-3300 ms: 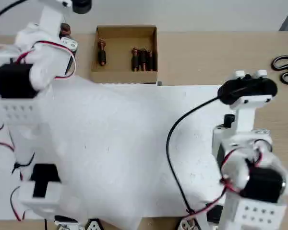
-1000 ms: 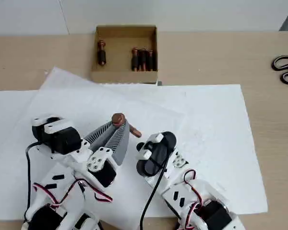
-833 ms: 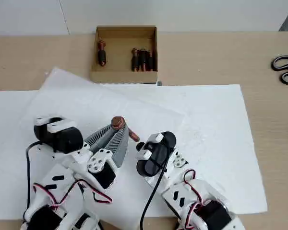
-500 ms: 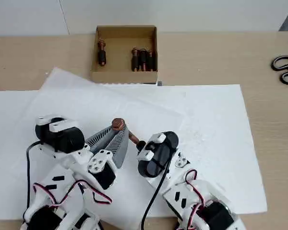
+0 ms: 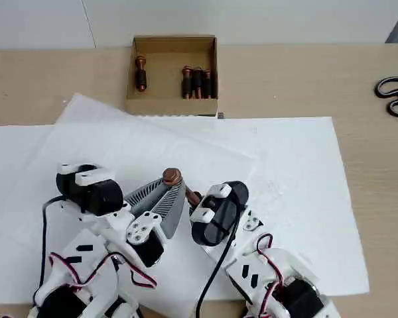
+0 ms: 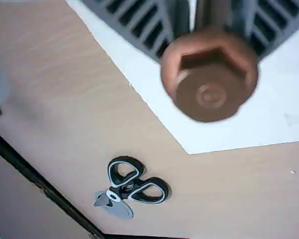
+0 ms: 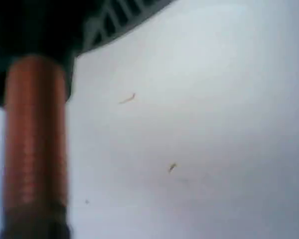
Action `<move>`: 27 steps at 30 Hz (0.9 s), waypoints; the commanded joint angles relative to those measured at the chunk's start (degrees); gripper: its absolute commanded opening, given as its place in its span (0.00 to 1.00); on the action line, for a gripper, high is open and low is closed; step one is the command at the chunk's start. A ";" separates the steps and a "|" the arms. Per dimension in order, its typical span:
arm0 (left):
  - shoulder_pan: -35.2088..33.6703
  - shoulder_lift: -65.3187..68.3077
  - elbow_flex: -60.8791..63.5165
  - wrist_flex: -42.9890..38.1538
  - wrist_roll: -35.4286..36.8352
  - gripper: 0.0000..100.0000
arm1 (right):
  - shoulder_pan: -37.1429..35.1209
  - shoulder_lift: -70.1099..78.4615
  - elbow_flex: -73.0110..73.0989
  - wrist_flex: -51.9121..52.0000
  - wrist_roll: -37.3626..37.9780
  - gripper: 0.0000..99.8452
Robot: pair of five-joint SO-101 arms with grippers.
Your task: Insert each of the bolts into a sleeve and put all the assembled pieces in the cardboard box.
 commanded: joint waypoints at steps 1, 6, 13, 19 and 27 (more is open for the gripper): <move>0.35 -0.53 -1.36 -0.26 -0.44 0.00 | -0.31 -0.22 -3.08 -1.54 -0.18 0.00; 0.35 -0.53 -1.19 -0.26 -1.58 0.00 | -0.31 -0.22 -3.08 -1.54 -0.18 0.00; 0.35 -0.53 -1.36 -0.70 -3.34 0.00 | -0.31 -0.22 -2.90 -1.45 -0.18 0.00; 0.35 -0.53 -1.10 -0.70 -3.52 0.00 | -0.40 -0.22 -2.90 -1.45 -0.18 0.00; 0.35 -0.26 -0.75 -0.70 -3.52 0.00 | -3.21 -0.22 -2.90 -1.45 -0.18 0.00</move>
